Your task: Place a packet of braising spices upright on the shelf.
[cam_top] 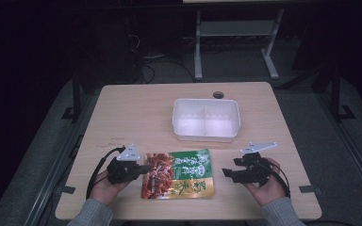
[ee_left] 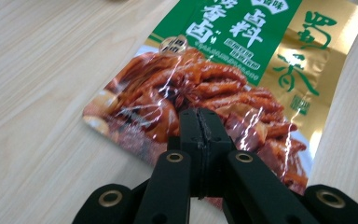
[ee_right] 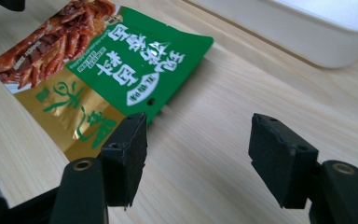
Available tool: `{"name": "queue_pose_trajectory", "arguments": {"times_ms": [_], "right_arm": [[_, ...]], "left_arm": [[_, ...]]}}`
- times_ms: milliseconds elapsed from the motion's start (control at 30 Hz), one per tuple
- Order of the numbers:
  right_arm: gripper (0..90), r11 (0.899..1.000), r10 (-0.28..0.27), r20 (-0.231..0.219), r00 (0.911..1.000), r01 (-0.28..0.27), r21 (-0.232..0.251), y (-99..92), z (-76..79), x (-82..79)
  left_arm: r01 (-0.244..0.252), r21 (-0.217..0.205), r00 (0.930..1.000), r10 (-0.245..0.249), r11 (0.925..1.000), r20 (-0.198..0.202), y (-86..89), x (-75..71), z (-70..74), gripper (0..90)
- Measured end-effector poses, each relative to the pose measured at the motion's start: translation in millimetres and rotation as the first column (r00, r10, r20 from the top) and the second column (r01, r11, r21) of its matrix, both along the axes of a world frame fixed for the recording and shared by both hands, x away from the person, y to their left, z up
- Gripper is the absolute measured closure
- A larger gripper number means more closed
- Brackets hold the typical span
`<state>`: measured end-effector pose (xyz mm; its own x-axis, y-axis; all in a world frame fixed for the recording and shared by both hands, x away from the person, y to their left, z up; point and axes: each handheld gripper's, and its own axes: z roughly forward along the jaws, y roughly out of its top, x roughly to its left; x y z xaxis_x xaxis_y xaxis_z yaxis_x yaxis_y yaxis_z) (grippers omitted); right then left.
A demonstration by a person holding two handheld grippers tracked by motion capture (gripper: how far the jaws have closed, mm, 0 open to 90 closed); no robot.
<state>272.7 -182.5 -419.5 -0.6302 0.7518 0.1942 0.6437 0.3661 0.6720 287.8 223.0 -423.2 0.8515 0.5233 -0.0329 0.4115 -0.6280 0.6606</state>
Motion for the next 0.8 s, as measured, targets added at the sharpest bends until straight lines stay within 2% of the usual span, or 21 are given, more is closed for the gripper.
{"name": "queue_pose_trajectory", "arguments": {"times_ms": [133,367,633,800], "right_arm": [[36.8,1.0,0.008,-0.006,0.9999,-0.008,-0.004,10.6,0.4,5.0],[37.6,1.0,0.002,-0.027,0.9996,-0.002,0.002,19.0,0.3,9.9],[39.9,1.0,0.015,-0.045,0.9989,-0.015,-0.003,31.2,-1.1,15.1],[42.9,1.0,0.026,-0.092,0.9954,-0.027,-0.012,39.8,-10.0,19.6]], "left_arm": [[0.016,0.022,0.9999,-0.016,0.9996,-0.001,-4.7,-2.2,-2.6,89.8],[0.016,0.014,0.9998,-0.016,0.9998,-0.014,-3.4,-2.2,-5.6,89.8],[0.025,0.034,0.999,-0.024,0.9991,-0.039,-5.8,-2.3,-14.0,89.8],[0.036,0.053,0.9982,-0.033,0.9979,-0.049,-8.0,-1.8,-18.1,89.8]]}}
